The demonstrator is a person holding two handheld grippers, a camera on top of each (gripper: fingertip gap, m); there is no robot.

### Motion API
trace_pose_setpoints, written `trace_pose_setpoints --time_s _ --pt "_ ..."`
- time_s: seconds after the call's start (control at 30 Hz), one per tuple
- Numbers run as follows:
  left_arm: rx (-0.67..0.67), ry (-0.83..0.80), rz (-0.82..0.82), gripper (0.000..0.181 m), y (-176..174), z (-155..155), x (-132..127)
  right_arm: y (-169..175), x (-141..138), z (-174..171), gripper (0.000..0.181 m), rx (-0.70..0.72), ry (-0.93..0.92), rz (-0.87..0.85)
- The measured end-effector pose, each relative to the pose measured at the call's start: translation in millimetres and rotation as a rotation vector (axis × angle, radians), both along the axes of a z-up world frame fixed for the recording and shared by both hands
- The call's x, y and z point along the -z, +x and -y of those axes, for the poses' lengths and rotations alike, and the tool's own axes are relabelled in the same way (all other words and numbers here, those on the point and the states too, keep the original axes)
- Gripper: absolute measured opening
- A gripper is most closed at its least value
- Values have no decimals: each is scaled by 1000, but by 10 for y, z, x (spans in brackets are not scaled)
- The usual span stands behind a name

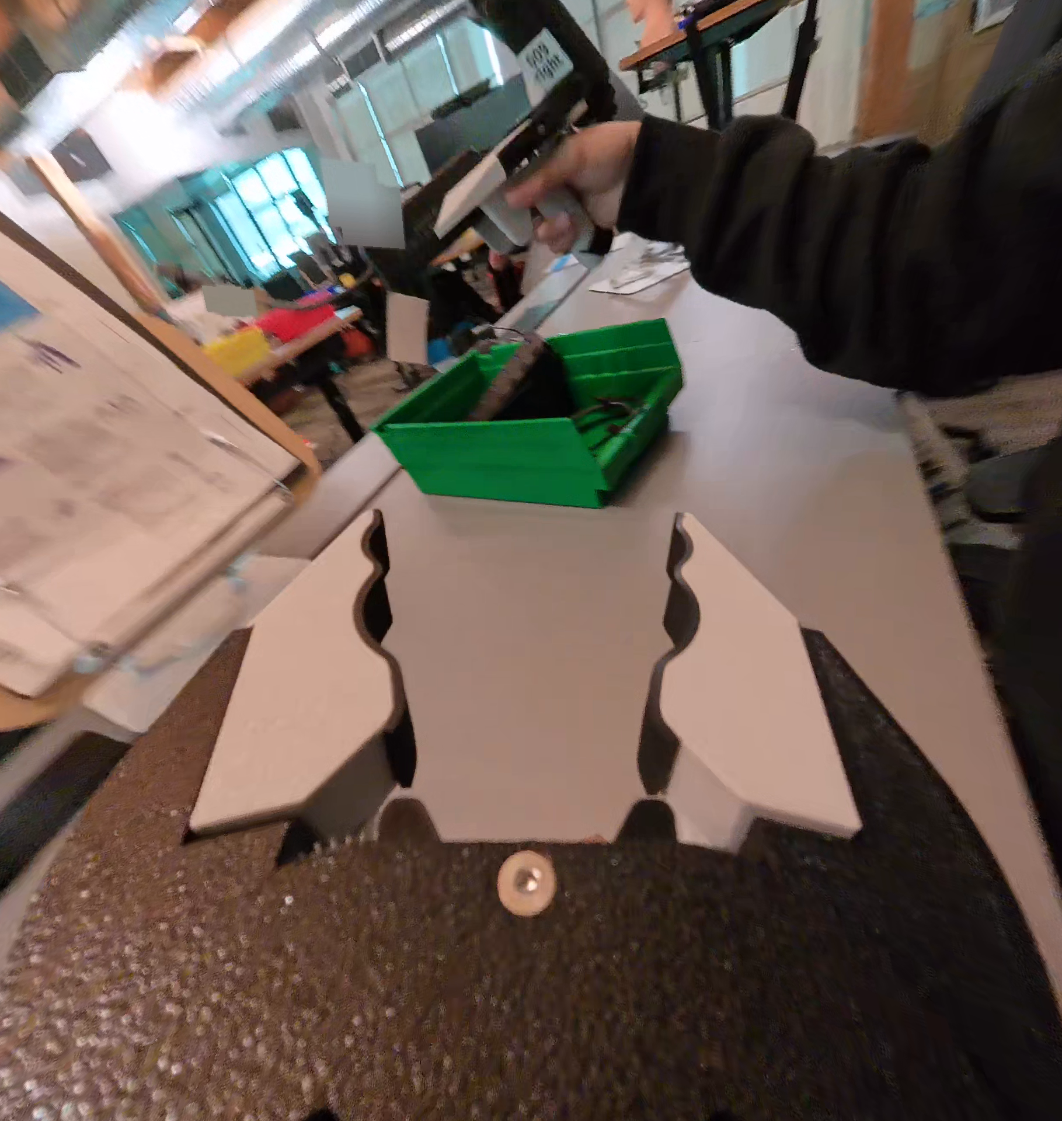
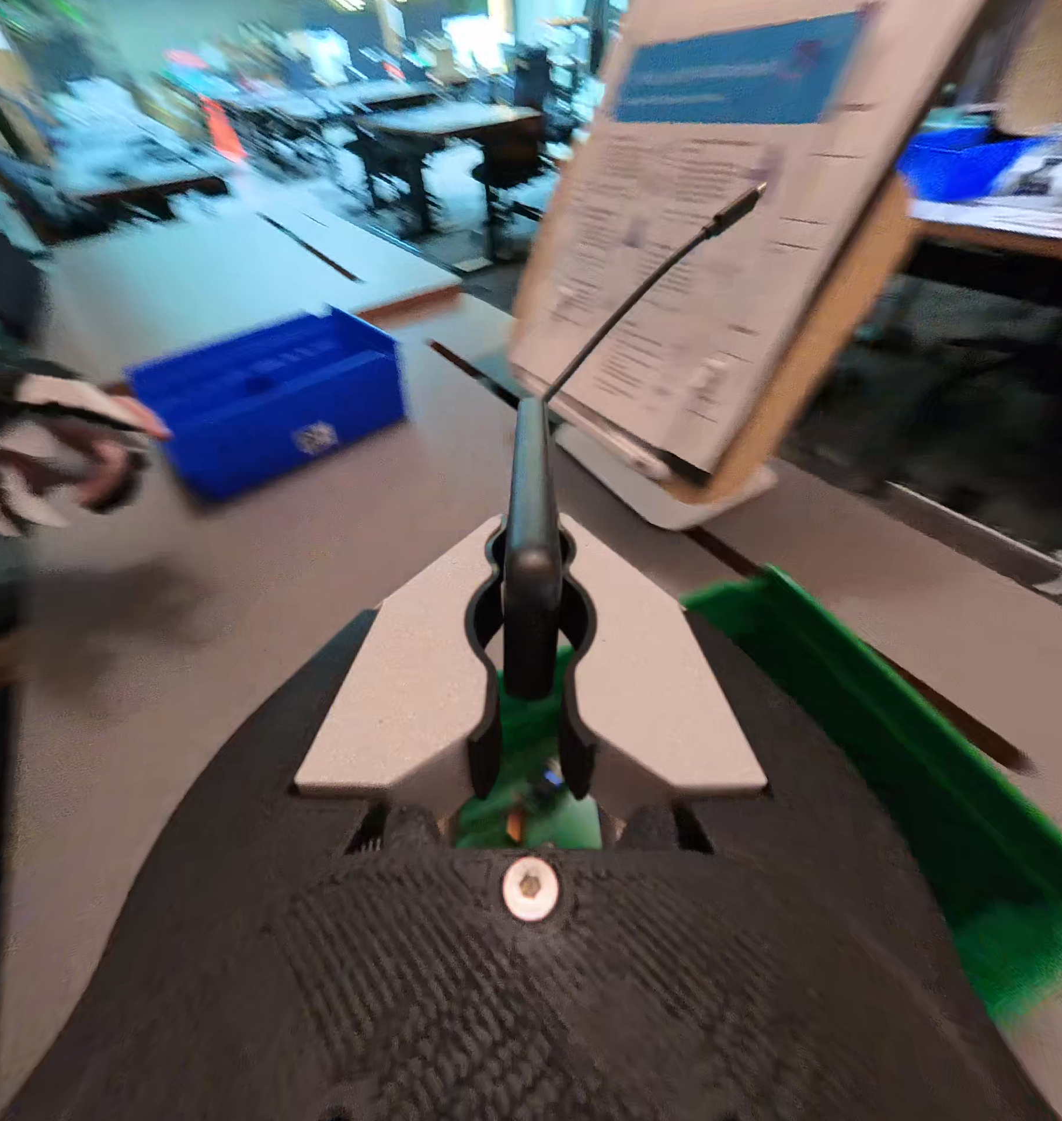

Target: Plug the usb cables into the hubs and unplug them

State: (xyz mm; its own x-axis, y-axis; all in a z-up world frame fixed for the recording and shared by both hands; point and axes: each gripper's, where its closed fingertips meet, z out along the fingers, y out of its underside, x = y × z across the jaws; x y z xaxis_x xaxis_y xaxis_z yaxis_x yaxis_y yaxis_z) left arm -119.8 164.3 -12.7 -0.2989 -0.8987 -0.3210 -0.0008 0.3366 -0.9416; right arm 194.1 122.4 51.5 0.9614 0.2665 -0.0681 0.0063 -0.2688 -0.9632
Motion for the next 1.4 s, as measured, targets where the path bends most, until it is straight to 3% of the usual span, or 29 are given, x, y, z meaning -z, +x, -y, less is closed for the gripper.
trace_pose_setpoints --time_s 0.17,0.27,0.4,0.6,0.63,0.73,0.83,0.97,1.1,1.17,1.23,1.4 --pt "82 -202 -137 90 9 145 302 769 534 306 11 118 -201 48" --pt "101 -272 -189 90 101 202 443 818 851 348 12 88 -308 70" --pt "136 -307 -211 86 246 326 530 873 1178 213 15 155 -475 30" --pt "155 -348 -185 86 504 452 490 966 1464 -39 12 240 -691 -70" --pt "150 -350 -178 86 565 460 477 1082 1525 -61 17 304 -726 -42" --pt "111 -359 -177 86 782 466 460 1407 1618 -5 55 465 -810 91" --pt "36 -369 -187 84 1013 440 469 1446 1455 27 87 519 -717 118" --pt "-102 -330 -206 78 1344 373 516 1331 1128 382 93 602 -548 145" --pt "-126 -310 -279 80 1707 550 612 1136 966 1171 91 827 -378 139" --pt "-131 -305 -292 81 1903 668 639 957 1029 1529 89 926 -287 57" --pt "-173 -302 -299 83 2109 723 677 734 1198 1689 83 934 -216 -41" --pt "-312 -311 -405 86 2524 797 964 567 1656 1645 69 885 -203 -125"
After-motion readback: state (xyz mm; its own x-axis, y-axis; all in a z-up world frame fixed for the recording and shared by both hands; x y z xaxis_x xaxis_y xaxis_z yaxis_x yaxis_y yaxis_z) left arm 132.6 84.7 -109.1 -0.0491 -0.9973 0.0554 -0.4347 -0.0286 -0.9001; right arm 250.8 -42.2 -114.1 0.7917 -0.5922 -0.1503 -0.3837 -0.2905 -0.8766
